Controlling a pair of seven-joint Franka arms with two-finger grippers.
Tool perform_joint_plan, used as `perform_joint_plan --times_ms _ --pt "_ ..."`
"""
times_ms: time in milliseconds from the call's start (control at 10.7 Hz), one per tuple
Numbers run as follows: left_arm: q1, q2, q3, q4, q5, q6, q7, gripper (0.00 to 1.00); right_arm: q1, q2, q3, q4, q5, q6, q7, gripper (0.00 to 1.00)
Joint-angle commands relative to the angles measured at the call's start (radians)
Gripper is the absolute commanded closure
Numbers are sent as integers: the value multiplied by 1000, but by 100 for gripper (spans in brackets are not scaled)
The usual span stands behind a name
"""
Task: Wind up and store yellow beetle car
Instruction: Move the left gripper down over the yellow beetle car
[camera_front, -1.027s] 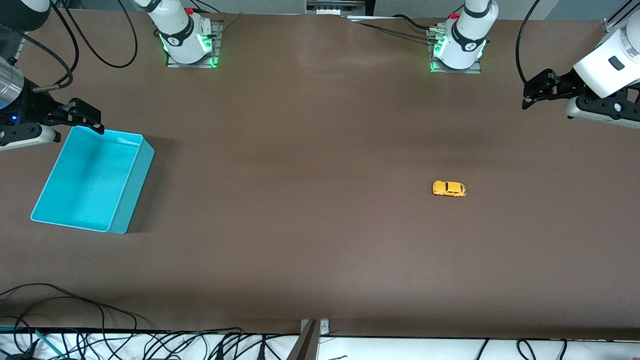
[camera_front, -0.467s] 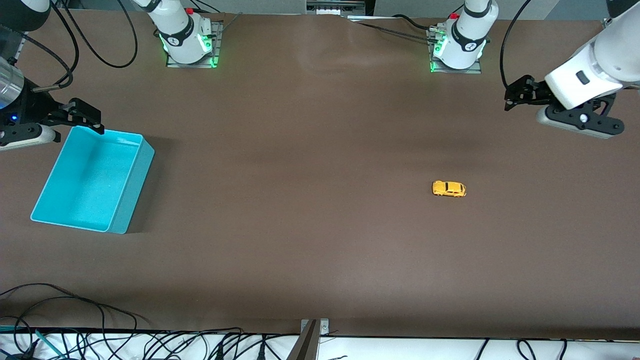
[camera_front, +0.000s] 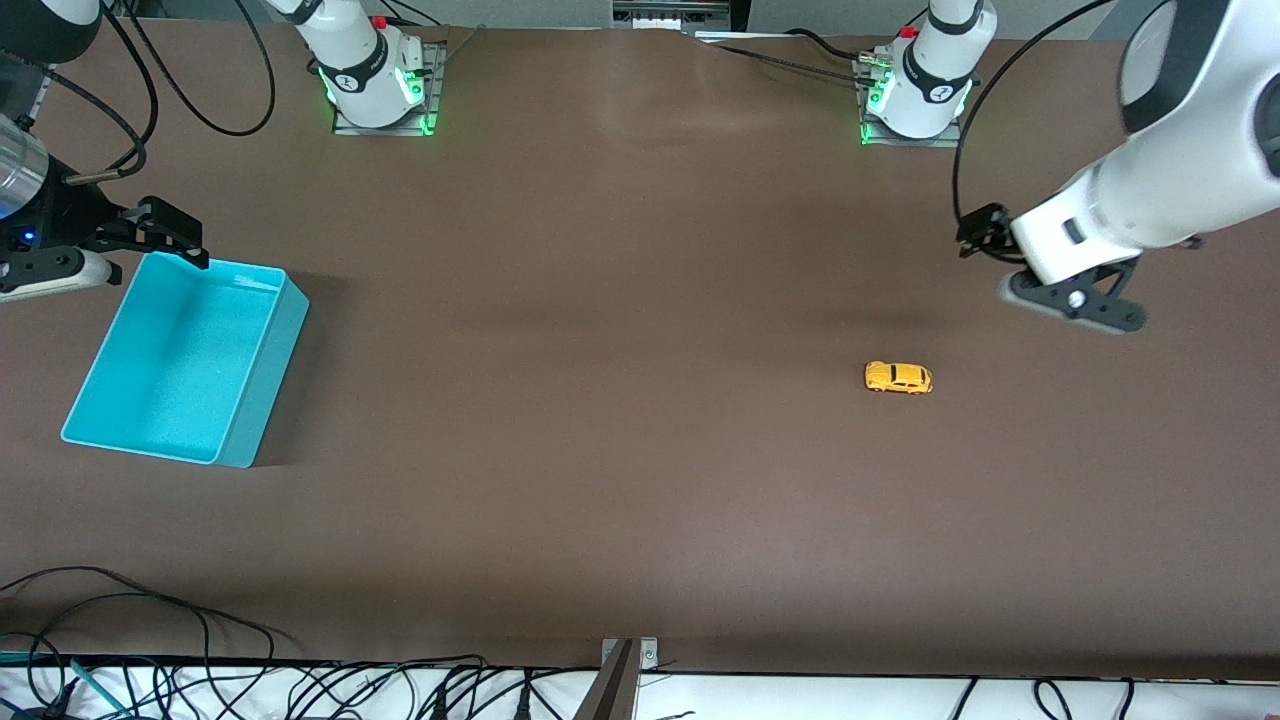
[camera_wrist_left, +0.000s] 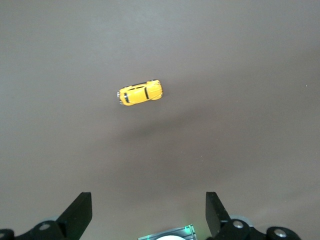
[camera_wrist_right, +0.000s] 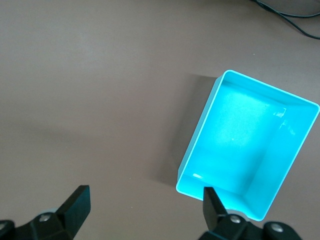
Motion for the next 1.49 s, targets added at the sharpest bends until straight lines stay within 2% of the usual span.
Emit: perform_joint_plan --times_ms 0,374,560,747,1027,1401 --pt "-15 11 1 -93 27 113 114 0 4 -8 -5 -2 -6 -9 -16 0" --pt "-7 11 1 -290 27 356 294 0 4 -8 -5 -2 -6 -9 -16 0" --pt "2 44 3 -371 27 481 471 0 4 -8 -5 -1 -6 -11 -16 0" --pt "10 97 3 -384 40 560 606 0 2 -8 -5 -1 -6 -11 -16 0" --pt "25 162 5 -456 77 753 783 0 2 -8 -5 -1 -6 -9 -16 0" --pt "27 235 5 -471 86 861 970 0 4 -8 -5 -2 -6 -9 -16 0"
